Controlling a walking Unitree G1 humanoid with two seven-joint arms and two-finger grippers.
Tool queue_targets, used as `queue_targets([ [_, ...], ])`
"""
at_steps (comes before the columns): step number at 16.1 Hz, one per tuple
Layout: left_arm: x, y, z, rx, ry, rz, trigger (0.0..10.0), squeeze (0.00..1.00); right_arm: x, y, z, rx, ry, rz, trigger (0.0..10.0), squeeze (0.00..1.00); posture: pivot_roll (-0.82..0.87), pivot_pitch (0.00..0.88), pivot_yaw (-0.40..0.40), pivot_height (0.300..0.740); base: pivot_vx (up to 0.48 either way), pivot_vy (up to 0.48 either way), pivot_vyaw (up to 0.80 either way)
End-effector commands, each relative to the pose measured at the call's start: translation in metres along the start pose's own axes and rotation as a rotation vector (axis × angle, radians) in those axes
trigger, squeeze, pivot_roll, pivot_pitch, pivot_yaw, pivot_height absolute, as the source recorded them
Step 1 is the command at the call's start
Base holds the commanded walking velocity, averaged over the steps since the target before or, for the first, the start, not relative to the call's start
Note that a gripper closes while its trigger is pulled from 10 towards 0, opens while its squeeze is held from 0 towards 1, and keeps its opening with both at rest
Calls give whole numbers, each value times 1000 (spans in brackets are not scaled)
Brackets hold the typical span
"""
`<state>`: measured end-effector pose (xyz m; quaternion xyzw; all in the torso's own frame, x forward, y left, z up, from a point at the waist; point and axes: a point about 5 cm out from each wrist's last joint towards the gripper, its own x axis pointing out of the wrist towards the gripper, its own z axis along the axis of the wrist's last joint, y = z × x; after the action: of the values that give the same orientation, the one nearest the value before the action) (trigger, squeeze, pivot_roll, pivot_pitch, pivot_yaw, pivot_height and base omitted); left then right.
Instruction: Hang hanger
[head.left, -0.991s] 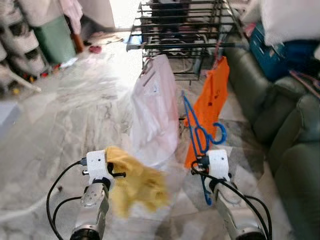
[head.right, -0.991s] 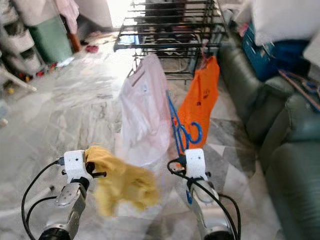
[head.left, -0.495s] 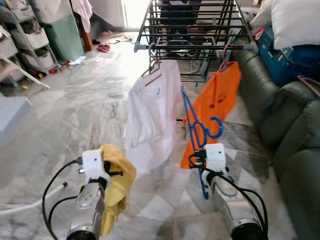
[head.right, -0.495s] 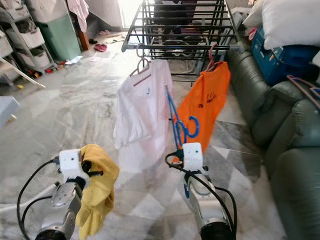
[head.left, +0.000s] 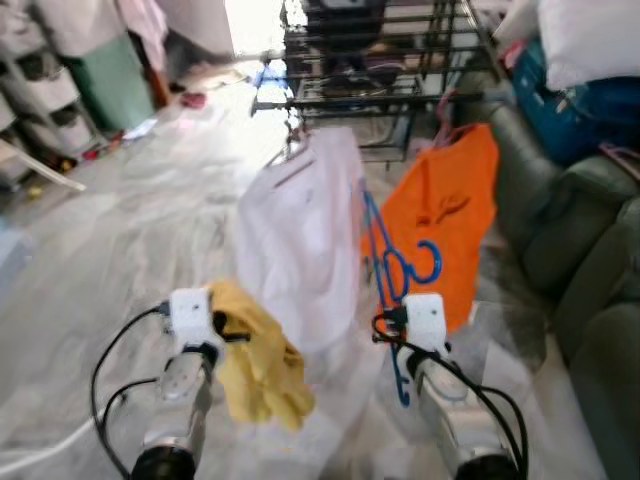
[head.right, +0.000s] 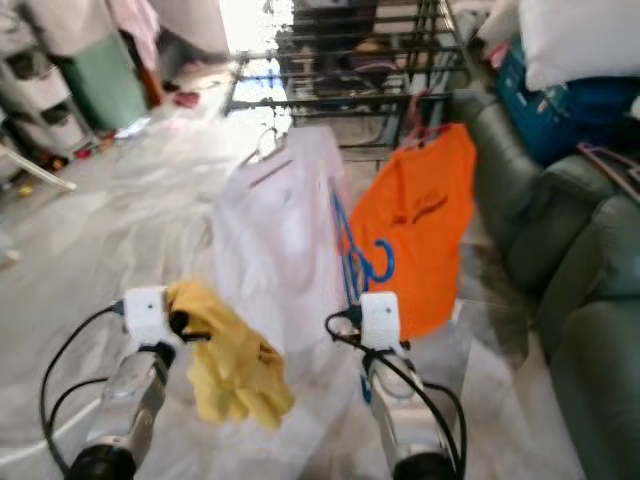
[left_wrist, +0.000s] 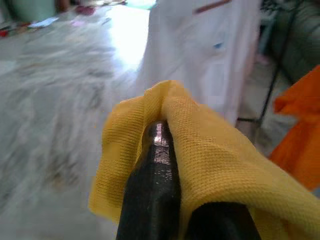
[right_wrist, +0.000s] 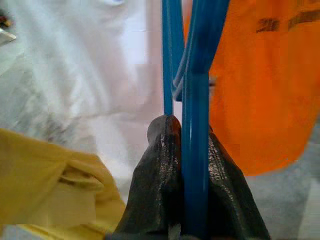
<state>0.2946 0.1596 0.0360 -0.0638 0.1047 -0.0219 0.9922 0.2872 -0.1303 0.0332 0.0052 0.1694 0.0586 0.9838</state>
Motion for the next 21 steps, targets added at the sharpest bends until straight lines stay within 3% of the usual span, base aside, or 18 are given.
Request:
queue_targets([
  [1, 2, 4, 7, 12, -27, -2, 10000, 0, 2, -2, 8, 8, -25, -21, 10000, 0, -226, 0, 88, 740, 409, 0, 0],
  [7, 1, 3, 6, 12, -23, -13, 10000, 0, 4, -4, 9, -13, -17, -55, 10000, 0, -220, 0, 88, 740, 412, 0, 0],
  [14, 3, 1, 6, 15, -17, -29, 10000, 0, 12, -3, 24, 34, -19, -71, 10000, 0, -227, 0, 95, 740, 387, 284, 0],
  [21, 4, -2, 2, 10, 5, -39, 10000, 0, 12, -3, 25, 57, 42, -120, 10000, 0, -228, 0, 95, 740, 308, 313, 0],
])
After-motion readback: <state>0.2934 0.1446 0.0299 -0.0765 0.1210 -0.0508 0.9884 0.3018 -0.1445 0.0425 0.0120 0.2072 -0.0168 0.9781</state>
